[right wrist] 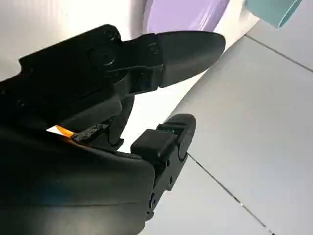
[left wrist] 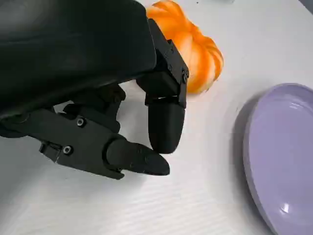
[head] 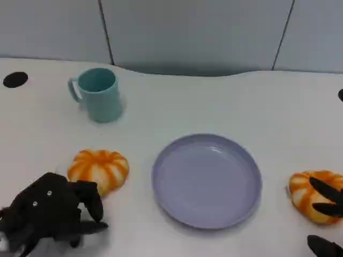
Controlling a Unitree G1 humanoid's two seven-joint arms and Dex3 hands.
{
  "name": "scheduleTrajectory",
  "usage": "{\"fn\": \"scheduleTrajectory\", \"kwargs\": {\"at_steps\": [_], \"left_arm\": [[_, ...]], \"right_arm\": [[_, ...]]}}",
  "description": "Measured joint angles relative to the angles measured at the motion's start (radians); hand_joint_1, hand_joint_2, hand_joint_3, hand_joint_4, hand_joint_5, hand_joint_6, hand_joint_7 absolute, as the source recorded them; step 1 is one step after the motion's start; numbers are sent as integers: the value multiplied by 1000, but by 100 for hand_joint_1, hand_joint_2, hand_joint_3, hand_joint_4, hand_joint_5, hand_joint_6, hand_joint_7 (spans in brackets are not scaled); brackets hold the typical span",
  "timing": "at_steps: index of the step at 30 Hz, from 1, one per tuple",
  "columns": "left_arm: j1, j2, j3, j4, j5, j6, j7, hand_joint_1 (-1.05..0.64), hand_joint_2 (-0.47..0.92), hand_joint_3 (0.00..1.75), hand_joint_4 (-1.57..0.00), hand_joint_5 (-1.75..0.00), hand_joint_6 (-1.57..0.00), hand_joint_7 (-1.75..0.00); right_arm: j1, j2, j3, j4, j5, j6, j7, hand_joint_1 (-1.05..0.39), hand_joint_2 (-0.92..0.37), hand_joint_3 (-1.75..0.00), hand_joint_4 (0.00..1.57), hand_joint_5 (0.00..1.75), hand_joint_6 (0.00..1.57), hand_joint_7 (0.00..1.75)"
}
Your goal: Grasp the bread from the table and place it into the plate.
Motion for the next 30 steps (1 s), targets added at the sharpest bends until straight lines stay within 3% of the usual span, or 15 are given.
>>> {"fn": "scheduleTrajectory", "kwargs": {"at_steps": [17, 22, 27, 30], "left_arm": [[0, -1, 2, -3, -4, 5, 3, -31, 80, 18, -81, -175, -63, -175], [13, -28, 35, -2, -33, -10, 27, -29, 80, 18, -80, -175, -62, -175], [34, -50, 50, 30, -25, -233, 104, -24, 82, 20, -82, -175, -58, -175], [36, -45, 48, 64, 56, -446, 198, -25, 84, 20, -80, -175, -55, -175]], "right_arm": [[1, 0, 0, -1, -1, 2, 0, -33, -92, -33, 68, 43, 63, 0], [0, 0, 0, -1, -1, 2, 0, -33, -92, -33, 69, 44, 63, 0], [-3, 0, 1, -1, -6, 1, 0, -33, -92, -33, 70, 45, 63, 0], [-2, 4, 3, -5, -7, 8, 0, -33, -92, -33, 70, 45, 63, 0]]}}
